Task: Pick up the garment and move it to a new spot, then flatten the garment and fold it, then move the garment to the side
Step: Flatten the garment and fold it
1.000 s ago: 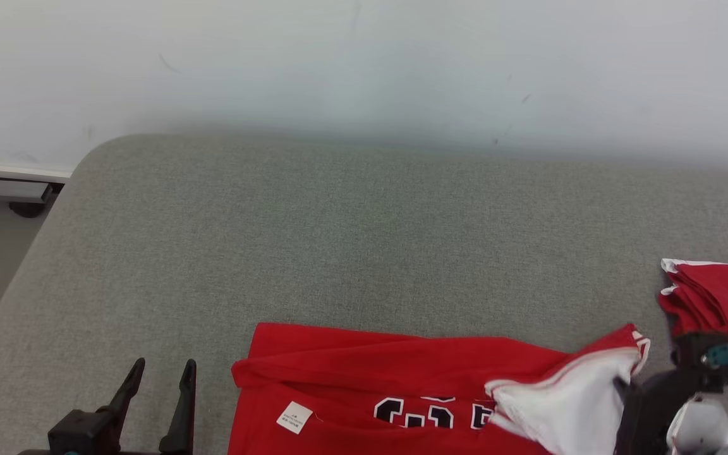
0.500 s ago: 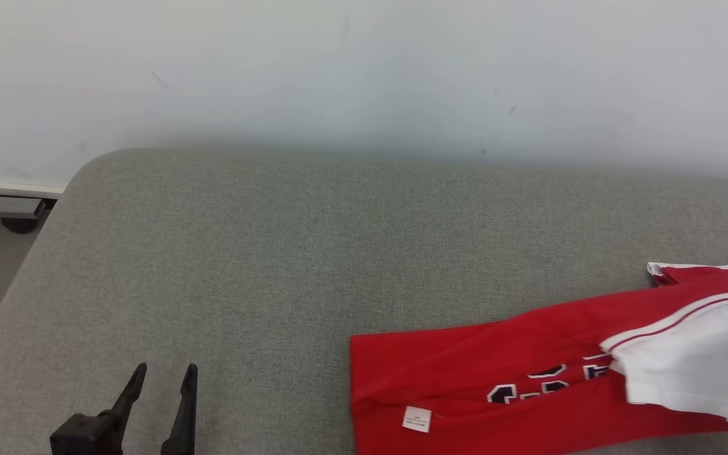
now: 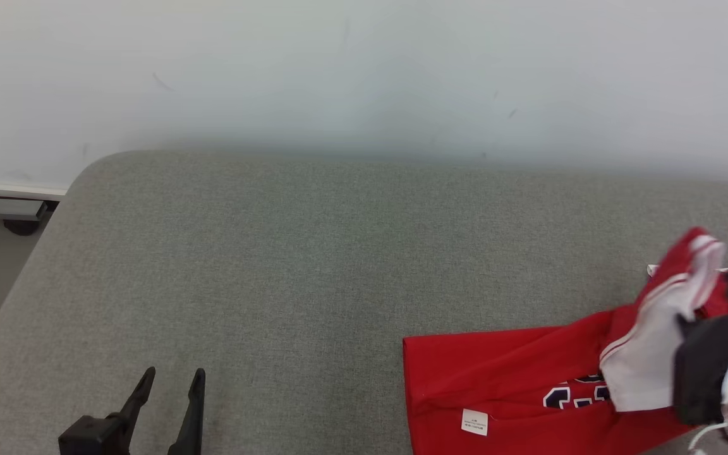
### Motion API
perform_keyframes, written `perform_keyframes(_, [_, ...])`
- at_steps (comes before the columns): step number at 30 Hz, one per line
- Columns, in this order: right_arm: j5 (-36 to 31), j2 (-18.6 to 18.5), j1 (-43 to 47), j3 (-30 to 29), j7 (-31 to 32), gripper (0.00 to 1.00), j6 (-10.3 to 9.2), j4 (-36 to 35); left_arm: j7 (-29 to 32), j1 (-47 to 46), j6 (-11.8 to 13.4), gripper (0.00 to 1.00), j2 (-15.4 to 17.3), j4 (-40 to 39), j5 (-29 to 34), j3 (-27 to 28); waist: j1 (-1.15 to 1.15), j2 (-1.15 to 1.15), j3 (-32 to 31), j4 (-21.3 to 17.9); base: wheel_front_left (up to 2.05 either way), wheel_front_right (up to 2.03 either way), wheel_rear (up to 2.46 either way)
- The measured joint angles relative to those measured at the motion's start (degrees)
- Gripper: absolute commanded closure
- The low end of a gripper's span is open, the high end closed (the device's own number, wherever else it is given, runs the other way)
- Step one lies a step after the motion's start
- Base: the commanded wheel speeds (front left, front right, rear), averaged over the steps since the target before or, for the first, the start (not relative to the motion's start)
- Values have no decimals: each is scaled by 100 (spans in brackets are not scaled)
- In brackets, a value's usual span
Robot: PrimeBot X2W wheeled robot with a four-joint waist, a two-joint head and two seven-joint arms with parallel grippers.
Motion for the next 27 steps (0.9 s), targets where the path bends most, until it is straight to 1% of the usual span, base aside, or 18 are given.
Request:
perform_keyframes(1, [0, 0, 0, 0, 0, 100, 0, 0, 0, 0, 0, 0, 0, 0, 0, 0, 0, 0, 0, 0, 0, 0, 0])
perform_keyframes(6, [-43, 156, -2, 679, 216, 100, 175, -236, -1, 0, -12, 0, -9, 19, -19, -3, 0, 0, -14, 35, 0, 0, 0])
perform_keyframes(10, [-73, 314, -18, 1120, 361, 100, 357, -267, -2, 0, -14, 0, -8, 34, -32, -2, 0, 0, -4, 56, 0, 0, 0])
perform_keyframes(13, [-69, 439, -101, 1373, 452, 100, 448, -199, -10, -1, -15, 0, -9, 42, -33, -1, 0, 0, 16, 69, 0, 0, 0])
perform_keyframes(18, [-102, 645, -376, 1719, 572, 100, 494, 55, -27, -15, -18, 0, -11, 58, -34, 1, 0, 0, 66, 77, 0, 0, 0])
perform_keyframes(22, [-105, 943, -532, 1992, 620, 100, 497, 302, -54, -25, -19, 0, -25, 75, -35, 1, 0, 0, 105, 80, 0, 0, 0])
perform_keyframes(27, [-104, 1227, -621, 2126, 661, 100, 469, 638, -56, -43, -19, 0, -57, 101, -51, 0, 0, 0, 147, 92, 0, 0, 0])
